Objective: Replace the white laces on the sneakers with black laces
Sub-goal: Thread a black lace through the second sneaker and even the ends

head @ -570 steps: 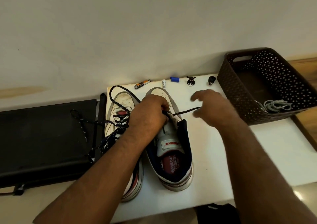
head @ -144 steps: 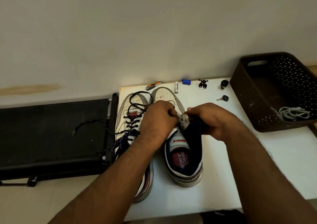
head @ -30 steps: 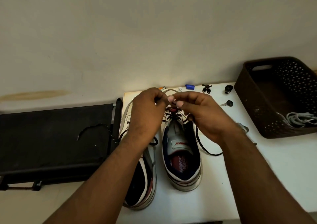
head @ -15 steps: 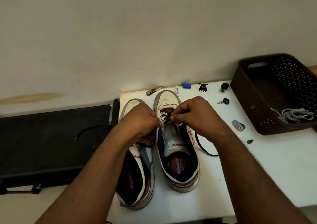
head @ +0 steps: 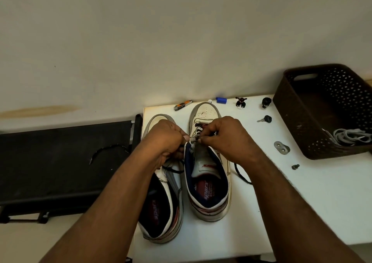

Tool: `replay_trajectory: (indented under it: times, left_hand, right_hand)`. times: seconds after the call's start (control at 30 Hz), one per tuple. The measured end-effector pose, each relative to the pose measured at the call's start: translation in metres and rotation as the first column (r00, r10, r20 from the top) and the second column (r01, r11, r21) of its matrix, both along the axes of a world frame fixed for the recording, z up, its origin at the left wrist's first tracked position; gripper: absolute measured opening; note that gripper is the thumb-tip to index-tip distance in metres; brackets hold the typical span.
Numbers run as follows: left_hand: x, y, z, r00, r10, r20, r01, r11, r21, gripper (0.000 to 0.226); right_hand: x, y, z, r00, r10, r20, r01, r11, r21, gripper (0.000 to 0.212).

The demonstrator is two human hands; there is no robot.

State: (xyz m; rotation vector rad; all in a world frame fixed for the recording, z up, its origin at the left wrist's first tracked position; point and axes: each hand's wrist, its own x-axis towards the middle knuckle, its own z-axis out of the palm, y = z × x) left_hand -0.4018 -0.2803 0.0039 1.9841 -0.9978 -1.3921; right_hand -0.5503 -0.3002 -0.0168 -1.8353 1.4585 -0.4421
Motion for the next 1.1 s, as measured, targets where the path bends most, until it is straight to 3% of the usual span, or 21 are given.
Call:
replay_trajectory:
  times: [0.27, 0.47, 0.63, 0.7, 0.87, 0.93, 1.03, 1.1]
  left_hand:
    - [0.003, 0.000, 0.000, 0.999, -0.005, -0.034, 0.005, 1.000, 0.003, 0.014]
    - [0.012, 0.000, 0.004, 0.972, 0.024, -0.235, -0.010, 0.998, 0.062, 0.021]
    - [0.016, 0.000, -0.002, 0.966, -0.025, -0.259, 0.026, 1.000, 0.000, 0.025]
    - [0.015, 0.000, -0.004, 0.973, -0.053, -0.225, 0.045, 0.998, -0.042, 0.021]
    - [0.008, -0.001, -0.006, 0.984, -0.135, 0.114, 0.148, 0.982, -0.121, 0.022]
    - [0.008, -0.001, -0.009, 0.975, -0.146, 0.166, 0.171, 0.974, -0.146, 0.027]
    - [0.016, -0.003, -0.007, 0.999, 0.004, 0.035, 0.005, 0.970, -0.245, 0.034]
    - [0.028, -0.010, 0.001, 0.932, 0.217, -0.291, -0.316, 0.879, -0.357, 0.034]
  right_hand:
    - [0.015, 0.003, -0.008, 0.995, -0.001, -0.103, -0.003, 0.999, -0.040, 0.012]
    - [0.012, 0.005, -0.010, 0.994, -0.084, 0.077, 0.083, 0.996, 0.014, 0.009]
    - [0.012, 0.005, -0.010, 0.991, -0.036, 0.127, 0.034, 0.999, 0.020, 0.041]
    - [0.011, 0.004, -0.010, 0.993, -0.018, 0.119, 0.015, 1.000, 0.022, 0.039]
    - [0.007, 0.002, -0.010, 0.988, 0.000, 0.153, -0.007, 0.999, 0.043, 0.031]
    - [0.005, 0.001, -0.010, 0.985, 0.017, 0.169, -0.030, 0.997, 0.070, 0.032]
    - [0.002, -0.002, -0.010, 0.990, 0.059, 0.128, -0.067, 0.996, 0.054, 0.026]
    - [0.002, -0.002, -0.010, 0.988, 0.066, 0.136, -0.074, 0.996, 0.055, 0.027]
